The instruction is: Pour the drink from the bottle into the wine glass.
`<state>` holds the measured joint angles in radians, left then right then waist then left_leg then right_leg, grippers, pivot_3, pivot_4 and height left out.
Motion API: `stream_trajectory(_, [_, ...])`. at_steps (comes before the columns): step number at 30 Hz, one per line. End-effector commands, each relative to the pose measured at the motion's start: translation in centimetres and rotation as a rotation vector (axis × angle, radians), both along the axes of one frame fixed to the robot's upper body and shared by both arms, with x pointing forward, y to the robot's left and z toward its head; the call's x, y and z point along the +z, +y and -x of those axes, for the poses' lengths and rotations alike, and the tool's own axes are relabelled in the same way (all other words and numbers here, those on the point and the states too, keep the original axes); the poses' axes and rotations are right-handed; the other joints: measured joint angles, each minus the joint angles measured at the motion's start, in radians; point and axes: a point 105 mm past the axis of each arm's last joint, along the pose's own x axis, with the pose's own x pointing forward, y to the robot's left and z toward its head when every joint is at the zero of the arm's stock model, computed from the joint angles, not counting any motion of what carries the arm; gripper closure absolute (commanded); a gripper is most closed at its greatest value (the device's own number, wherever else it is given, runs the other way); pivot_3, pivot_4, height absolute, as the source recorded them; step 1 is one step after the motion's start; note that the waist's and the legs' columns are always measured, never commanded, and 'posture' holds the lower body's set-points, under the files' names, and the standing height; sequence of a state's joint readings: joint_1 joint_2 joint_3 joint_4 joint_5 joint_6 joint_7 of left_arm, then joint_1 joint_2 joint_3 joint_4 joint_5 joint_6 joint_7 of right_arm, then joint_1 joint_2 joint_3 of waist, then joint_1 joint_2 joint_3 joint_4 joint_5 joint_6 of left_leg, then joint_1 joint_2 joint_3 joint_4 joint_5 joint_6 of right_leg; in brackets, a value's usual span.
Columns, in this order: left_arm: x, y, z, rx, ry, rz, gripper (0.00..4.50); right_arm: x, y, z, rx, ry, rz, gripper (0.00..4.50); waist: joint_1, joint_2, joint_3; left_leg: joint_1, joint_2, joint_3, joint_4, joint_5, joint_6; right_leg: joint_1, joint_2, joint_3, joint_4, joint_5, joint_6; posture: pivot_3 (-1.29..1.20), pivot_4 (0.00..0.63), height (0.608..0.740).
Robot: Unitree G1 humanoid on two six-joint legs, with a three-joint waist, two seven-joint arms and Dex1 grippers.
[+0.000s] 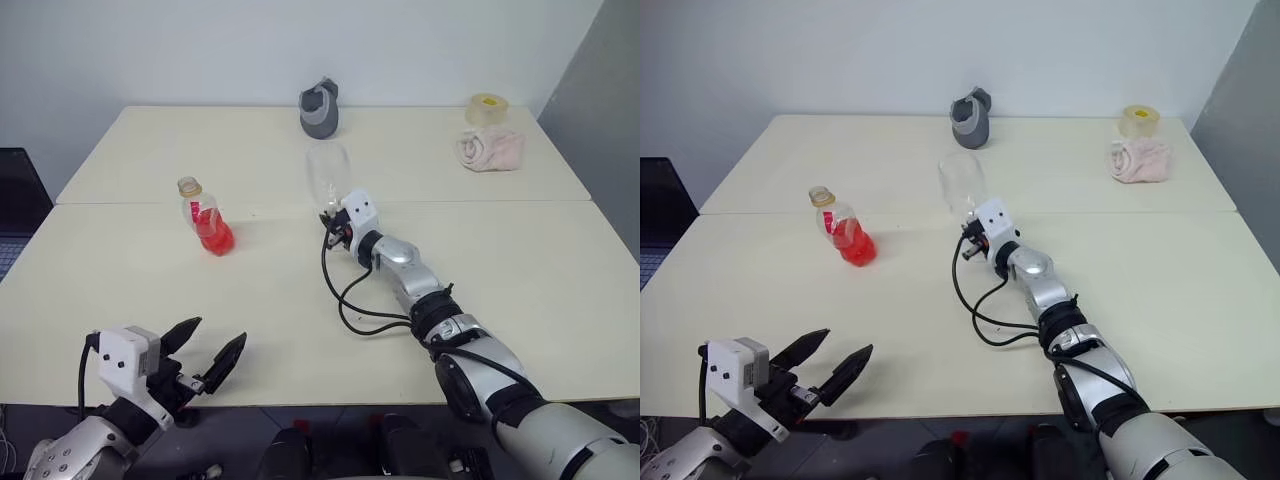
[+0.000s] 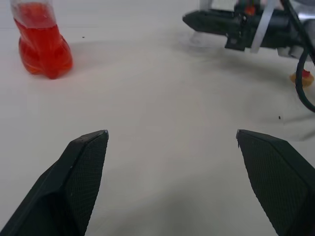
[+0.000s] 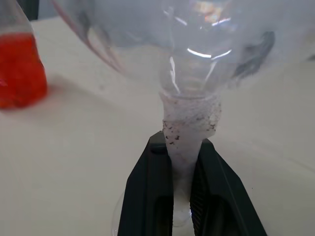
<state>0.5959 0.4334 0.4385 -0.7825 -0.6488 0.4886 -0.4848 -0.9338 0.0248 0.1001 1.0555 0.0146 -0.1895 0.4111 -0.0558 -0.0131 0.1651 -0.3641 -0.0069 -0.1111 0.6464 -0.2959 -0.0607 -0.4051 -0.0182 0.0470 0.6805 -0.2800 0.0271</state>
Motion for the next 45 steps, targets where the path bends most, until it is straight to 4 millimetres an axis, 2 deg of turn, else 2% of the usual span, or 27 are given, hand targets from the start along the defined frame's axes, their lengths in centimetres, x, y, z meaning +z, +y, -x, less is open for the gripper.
stream_trajectory(1, [1.2, -0.3, 0.0, 0.004, -0.056, -0.024, 0.00, 1.7, 0.5, -0.3, 0.013, -0.066, -0.020, 4.37, -0.002, 0.000, 0.000, 0.000, 0.000, 0.000, 0.000, 0.000, 0.000, 0.000, 0.000, 0.000, 0.000, 0.000, 0.000, 0.00, 0.150, 0.740])
stream_trajectory(5, [1.5, -0.1, -0.4, 0.016, -0.077, -0.038, 0.00, 0.9, 0.7, 0.3, 0.047, -0.026, -0.073, 3.05, -0.003, 0.000, 0.000, 0.001, 0.001, -0.001, -0.001, 0.000, 0.000, 0.000, 0.001, -0.001, 0.001, 0.000, -0.001, 0.00, 0.150, 0.740])
stream_trajectory(12, [1.7, 0.5, -1.8, 0.017, -0.095, -0.044, 0.00, 2.0, -0.3, 1.3, 0.074, -0.081, -0.125, 0.54, -0.001, 0.000, 0.000, 0.000, 0.001, -0.001, 0.000, 0.000, 0.000, 0.000, 0.001, -0.001, 0.001, 0.000, -0.001, 0.00, 0.150, 0.740])
stream_trajectory(19, [1.3, 1.1, -3.0, 0.065, -0.111, -0.040, 0.00, 3.2, -2.3, 5.4, 0.125, -0.042, -0.135, 0.54, 0.004, 0.000, 0.000, 0.000, 0.001, -0.002, 0.000, 0.000, 0.000, 0.000, 0.000, -0.001, 0.001, 0.000, -0.001, 0.00, 0.150, 0.740])
stream_trajectory(23, [1.3, 1.4, -4.3, 0.126, -0.151, -0.076, 0.00, 3.9, -4.5, 8.1, 0.103, 0.005, -0.110, 0.54, 0.008, 0.000, 0.000, 0.000, 0.001, -0.003, 0.000, 0.000, 0.000, 0.000, 0.000, -0.002, 0.001, 0.000, -0.001, 0.00, 0.150, 0.740])
stream_trajectory(26, [1.0, 2.8, -5.5, 0.209, -0.175, -0.096, 0.00, 4.6, -5.2, 10.4, 0.151, 0.016, -0.091, 0.54, 0.011, 0.000, 0.000, 0.000, 0.000, -0.003, 0.000, 0.000, 0.000, 0.000, 0.000, -0.002, 0.000, 0.000, 0.000, 0.00, 0.150, 0.740])
stream_trajectory(28, [1.1, 4.6, -6.7, 0.302, -0.207, -0.112, 0.00, 5.3, -5.1, 13.2, 0.276, -0.004, -0.057, 0.54, 0.016, 0.000, 0.000, 0.000, 0.000, -0.003, 0.000, 0.000, 0.000, 0.000, 0.000, -0.002, 0.000, 0.000, 0.000, 0.00, 0.150, 0.740])
stream_trajectory(30, [1.5, 5.5, -7.9, 0.345, -0.247, -0.128, 0.00, 5.9, -4.8, 15.1, 0.384, -0.031, -0.032, 0.54, 0.019, 0.000, 0.000, 0.000, 0.000, -0.003, 0.000, 0.000, 0.000, 0.001, 0.000, -0.003, 0.000, 0.000, 0.000, 0.00, 0.150, 0.740])
stream_trajectory(36, [2.3, 4.8, -11.5, 0.345, -0.309, -0.128, 0.00, 7.6, -3.9, 16.3, 0.509, -0.074, -0.093, 0.54, 0.022, -0.003, -0.002, 0.000, -0.001, -0.003, 0.000, 0.000, 0.000, 0.001, 0.001, -0.003, 0.000, 0.000, 0.000, 0.00, 0.150, 0.740])
stream_trajectory(45, [3.0, 5.0, -14.6, 0.341, -0.347, -0.128, 0.00, 8.2, -3.5, 15.4, 0.480, -0.106, -0.106, 0.54, 0.024, -0.004, -0.002, 0.000, -0.001, -0.003, 0.000, 0.000, 0.000, 0.001, 0.000, -0.003, 0.000, 0.000, 0.000, 0.00, 0.150, 0.740])
